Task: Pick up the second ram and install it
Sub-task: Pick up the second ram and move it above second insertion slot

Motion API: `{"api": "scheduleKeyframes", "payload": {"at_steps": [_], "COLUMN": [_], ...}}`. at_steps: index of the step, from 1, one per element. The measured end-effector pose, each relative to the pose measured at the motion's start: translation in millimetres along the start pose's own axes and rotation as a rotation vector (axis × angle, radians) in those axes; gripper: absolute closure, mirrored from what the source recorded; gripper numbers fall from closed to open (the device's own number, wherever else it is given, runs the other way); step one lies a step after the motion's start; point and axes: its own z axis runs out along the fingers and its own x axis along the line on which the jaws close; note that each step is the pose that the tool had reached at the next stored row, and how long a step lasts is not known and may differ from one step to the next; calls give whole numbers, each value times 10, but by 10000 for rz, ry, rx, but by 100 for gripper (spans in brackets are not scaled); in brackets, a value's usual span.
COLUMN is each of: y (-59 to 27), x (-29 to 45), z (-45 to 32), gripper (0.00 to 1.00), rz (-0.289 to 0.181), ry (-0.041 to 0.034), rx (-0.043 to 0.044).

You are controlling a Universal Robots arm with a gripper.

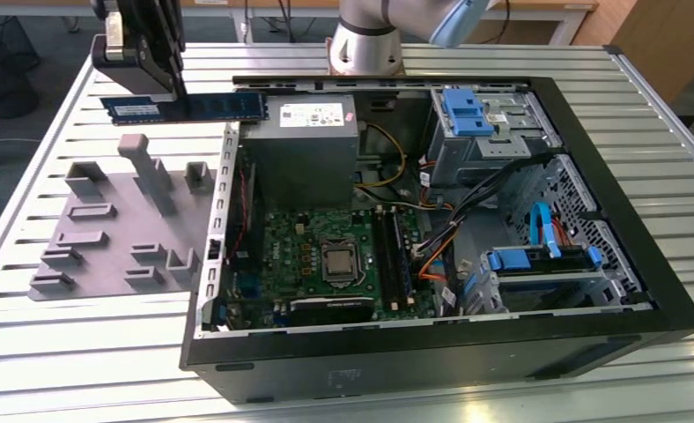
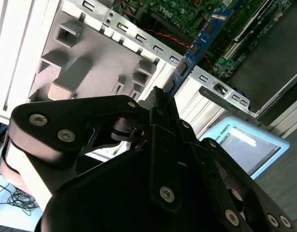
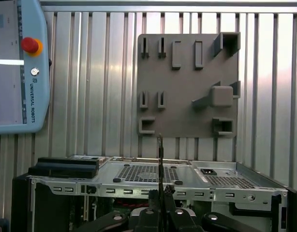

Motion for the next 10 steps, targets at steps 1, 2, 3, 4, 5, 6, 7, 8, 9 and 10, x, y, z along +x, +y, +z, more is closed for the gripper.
{"api": "scheduleKeyframes", "payload": {"at_steps": [1, 2, 3, 4, 5, 6, 7, 8, 9, 10], "y": [-5, -10, -15, -20, -25, -30, -35, -41, -46, -51], "x": [0, 0, 0, 0, 0, 1, 1, 1, 1, 1], "z": [0, 0, 0, 0, 0, 0, 0, 0, 0, 0], "gripper": [86, 86, 86, 86, 86, 86, 86, 86, 86, 86], "rz": [-1, -1, -1, 0, 0, 0, 0, 0, 0, 0], "ry": [1, 0, 0, 0, 0, 0, 0, 0, 0, 0], "rx": [-1, 0, 0, 0, 0, 0, 0, -1, 0, 0]}}
